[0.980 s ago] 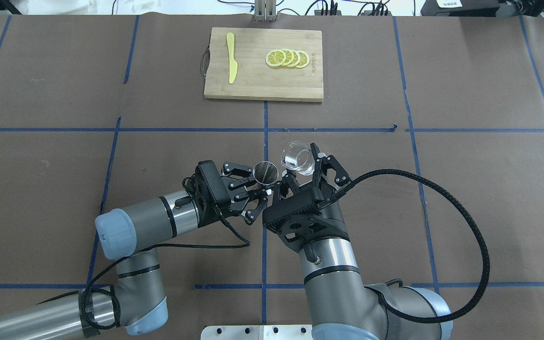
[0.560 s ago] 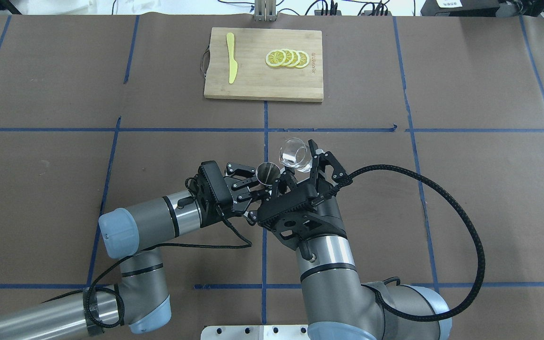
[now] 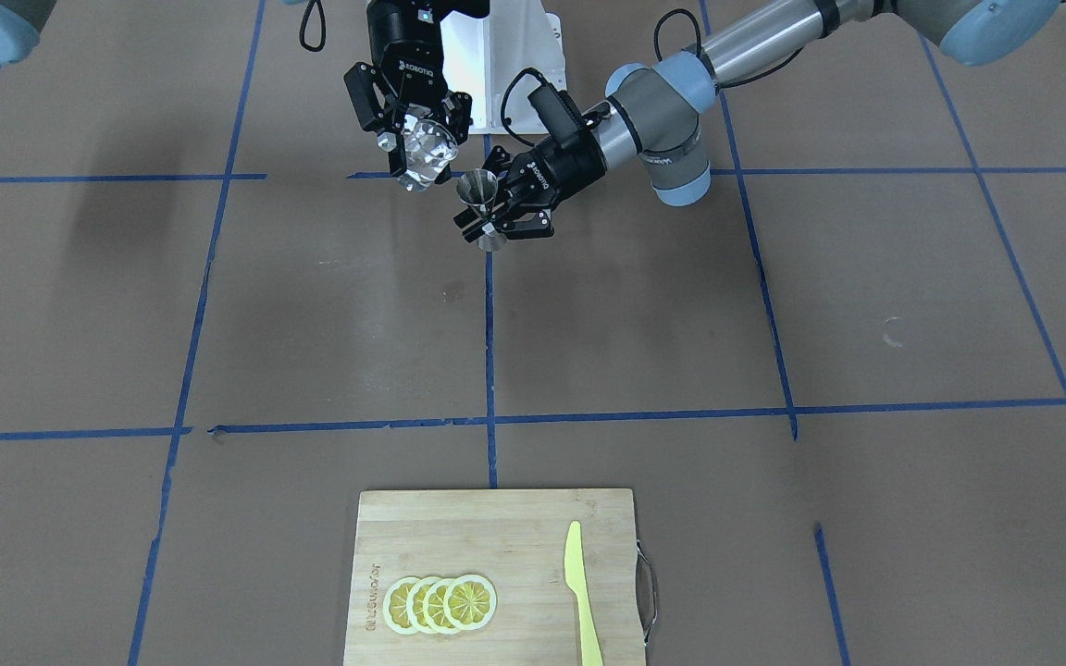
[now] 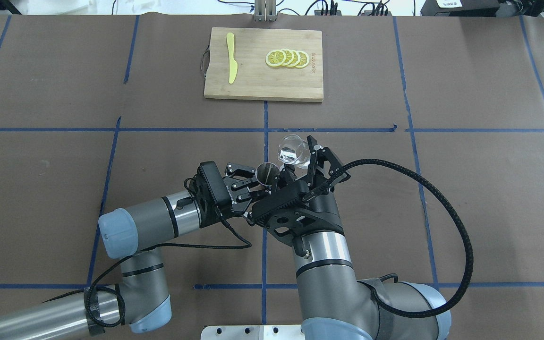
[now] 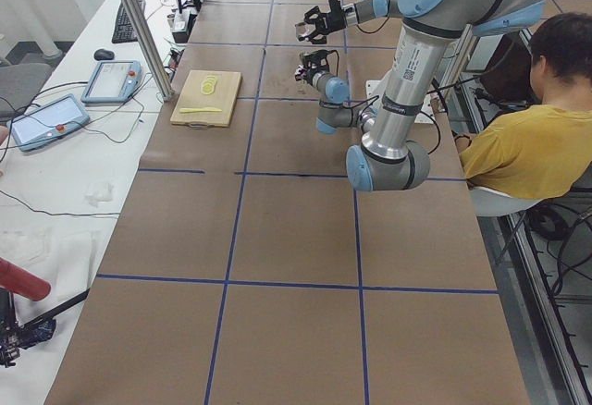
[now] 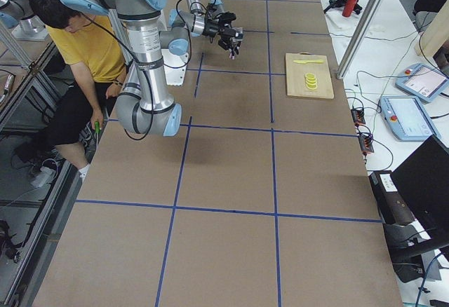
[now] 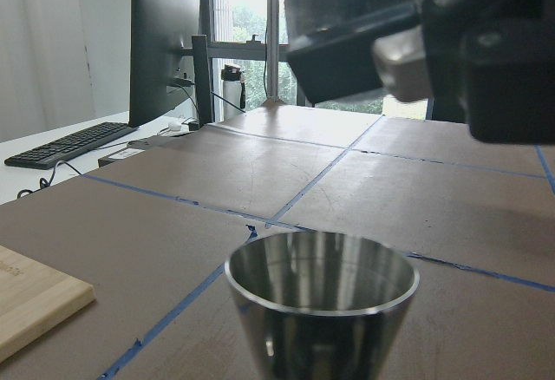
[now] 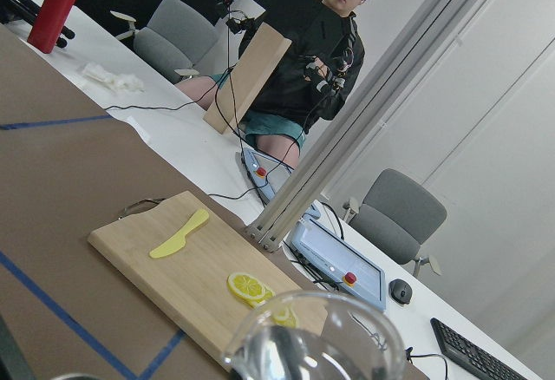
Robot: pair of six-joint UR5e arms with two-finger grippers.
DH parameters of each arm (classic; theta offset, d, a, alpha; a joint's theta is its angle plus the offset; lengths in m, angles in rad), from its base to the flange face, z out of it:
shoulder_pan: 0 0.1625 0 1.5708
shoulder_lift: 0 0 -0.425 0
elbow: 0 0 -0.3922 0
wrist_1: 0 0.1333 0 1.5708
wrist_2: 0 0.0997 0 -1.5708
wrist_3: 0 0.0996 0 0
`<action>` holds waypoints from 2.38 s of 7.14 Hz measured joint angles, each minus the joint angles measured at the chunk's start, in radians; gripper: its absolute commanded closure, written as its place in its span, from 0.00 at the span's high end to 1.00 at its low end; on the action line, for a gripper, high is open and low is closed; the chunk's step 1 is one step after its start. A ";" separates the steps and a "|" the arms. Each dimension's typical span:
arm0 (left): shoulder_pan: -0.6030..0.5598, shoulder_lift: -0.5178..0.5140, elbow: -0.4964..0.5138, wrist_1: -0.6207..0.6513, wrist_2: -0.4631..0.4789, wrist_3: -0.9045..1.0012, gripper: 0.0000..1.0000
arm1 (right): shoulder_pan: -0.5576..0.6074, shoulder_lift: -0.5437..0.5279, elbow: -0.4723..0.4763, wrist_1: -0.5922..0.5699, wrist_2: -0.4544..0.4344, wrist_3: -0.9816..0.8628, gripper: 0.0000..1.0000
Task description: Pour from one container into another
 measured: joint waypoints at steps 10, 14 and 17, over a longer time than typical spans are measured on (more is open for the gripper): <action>0.000 -0.016 0.010 -0.004 0.001 0.000 0.00 | -0.001 0.004 0.015 -0.055 0.000 -0.068 0.00; 0.001 -0.032 0.023 -0.004 0.000 0.000 0.00 | -0.002 0.006 0.016 -0.055 -0.002 -0.105 0.00; 0.002 -0.032 0.022 -0.005 0.000 0.000 0.00 | 0.000 0.007 0.018 -0.076 -0.003 -0.140 0.00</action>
